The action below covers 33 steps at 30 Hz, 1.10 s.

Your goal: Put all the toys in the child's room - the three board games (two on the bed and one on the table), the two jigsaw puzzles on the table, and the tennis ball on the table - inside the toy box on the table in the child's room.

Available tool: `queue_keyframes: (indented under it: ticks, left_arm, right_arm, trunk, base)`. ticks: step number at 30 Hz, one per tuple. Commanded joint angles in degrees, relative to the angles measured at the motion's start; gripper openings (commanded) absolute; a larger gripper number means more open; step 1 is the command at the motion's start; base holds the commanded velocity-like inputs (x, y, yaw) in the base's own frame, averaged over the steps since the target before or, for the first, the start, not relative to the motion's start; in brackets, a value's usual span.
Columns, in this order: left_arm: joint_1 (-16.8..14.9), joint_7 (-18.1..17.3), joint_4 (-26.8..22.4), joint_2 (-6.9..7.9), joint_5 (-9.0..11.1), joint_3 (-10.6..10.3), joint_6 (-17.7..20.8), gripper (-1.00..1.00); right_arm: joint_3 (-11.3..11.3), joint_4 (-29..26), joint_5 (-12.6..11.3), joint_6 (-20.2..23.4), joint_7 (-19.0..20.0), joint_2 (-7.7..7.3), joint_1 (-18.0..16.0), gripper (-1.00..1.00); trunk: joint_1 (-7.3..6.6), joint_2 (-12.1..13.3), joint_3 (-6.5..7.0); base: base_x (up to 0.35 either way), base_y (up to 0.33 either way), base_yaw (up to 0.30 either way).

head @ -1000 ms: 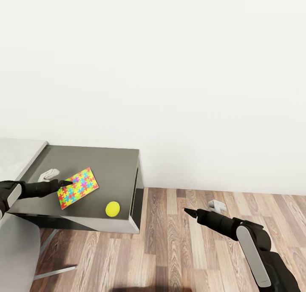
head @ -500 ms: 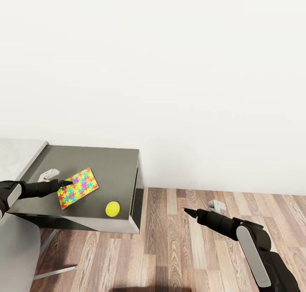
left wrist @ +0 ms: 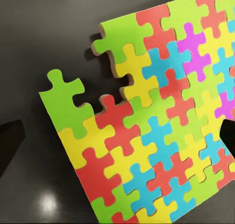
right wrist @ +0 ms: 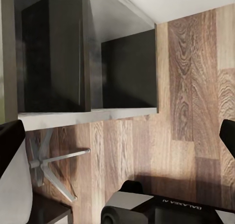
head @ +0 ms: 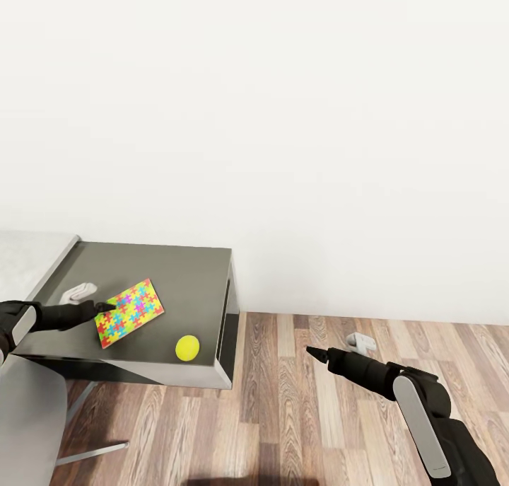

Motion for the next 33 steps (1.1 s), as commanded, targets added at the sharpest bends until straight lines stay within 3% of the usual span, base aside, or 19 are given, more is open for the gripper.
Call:
queue_keyframes:
  ticks: [1, 33]
  left_arm:
    - [0.0, 0.4, 0.0, 0.00, 0.4, 0.1, 0.5, 1.00]
    - [0.0, 1.8, 0.0, -0.79, 0.5, 0.1, 0.5, 1.00]
  right_arm:
    - [-0.1, 0.0, 0.5, 0.3, 0.6, 0.01, 0.0, 1.00]
    - [-0.1, 0.0, 0.5, 0.3, 0.6, 0.01, -0.1, 1.00]
  trunk:
    - [0.03, -0.1, -0.09]
    - [0.03, -0.1, -0.25]
  base:
    - [0.000, 0.000, 0.000]
    - [0.000, 0.000, 0.000]
